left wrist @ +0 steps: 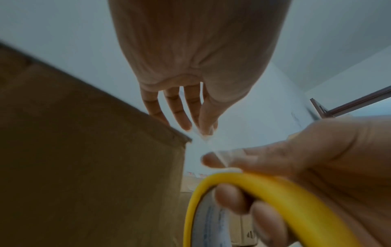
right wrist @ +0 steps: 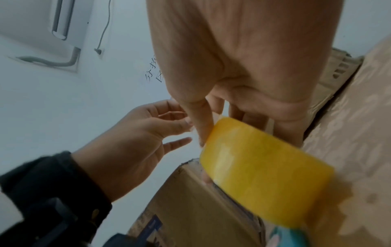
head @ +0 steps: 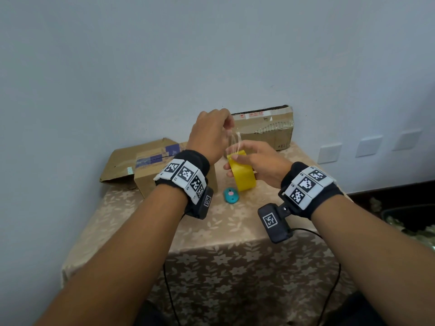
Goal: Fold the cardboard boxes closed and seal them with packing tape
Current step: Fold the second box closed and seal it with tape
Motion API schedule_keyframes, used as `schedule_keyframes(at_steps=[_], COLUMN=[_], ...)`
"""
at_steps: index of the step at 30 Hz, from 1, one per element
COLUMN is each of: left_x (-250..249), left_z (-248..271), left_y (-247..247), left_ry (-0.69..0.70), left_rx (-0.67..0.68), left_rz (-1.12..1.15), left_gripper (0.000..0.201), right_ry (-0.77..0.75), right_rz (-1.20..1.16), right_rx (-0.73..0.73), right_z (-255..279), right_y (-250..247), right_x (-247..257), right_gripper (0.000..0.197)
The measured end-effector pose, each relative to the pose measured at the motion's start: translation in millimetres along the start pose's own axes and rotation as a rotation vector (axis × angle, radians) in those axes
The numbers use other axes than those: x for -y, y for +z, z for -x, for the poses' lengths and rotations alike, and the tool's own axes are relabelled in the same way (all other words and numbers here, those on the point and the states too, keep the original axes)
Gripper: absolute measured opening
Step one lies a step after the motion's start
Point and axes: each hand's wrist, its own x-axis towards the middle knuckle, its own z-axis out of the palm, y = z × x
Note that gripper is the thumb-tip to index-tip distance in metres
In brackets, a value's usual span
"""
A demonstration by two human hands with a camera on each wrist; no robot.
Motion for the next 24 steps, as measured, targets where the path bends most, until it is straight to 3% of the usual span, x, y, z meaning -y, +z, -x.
schedule_keyframes(at_steps=[3,9,13,14,17,19,21,24], left_x=[2,-2,-5,-6,-6,-7,-9,-17], left_z=[1,7,7,6,6,7,11,20], left_y=[-1,2,0,-2,-7,-7,-5,2], left_ry=[-0.004,-0.057,-0.082,-0.102,-0.133,-0.162,-0.143,-0.101], left_rx=[-0.004,-0.006,-0.026,-0.039,-0.038,0.025,0.21,0.613], left_rz=[-0.014,-0.143,-0.235,-0.228,-0.168,-0.168,-0.184,-0.189], left_gripper=[0.015,0.017,0.089,0.087,0.028,0.012,0.013,0.011], right_ry=[0.028,0.014,0.019,0.024,0.027,0.029,0.026,0.019], right_rz=[-0.058,-0.083,-0.094,-0.103,-0.151,-0.187,-0.226,-0.25], right_rx=[0.087,0.078,0.053,0.036,-0.045,-0.111,-0.173,-0.227], right_z=[3,2,4,4,4,4,3,0], right_y=[1,-2,-7,-9,-14,-18,-23,-27], right_x=[2,3,4,3,3,2,1,-3], right_gripper=[0.014,0.027,0.025,0.026,0.025,0.025,0.027,0.029])
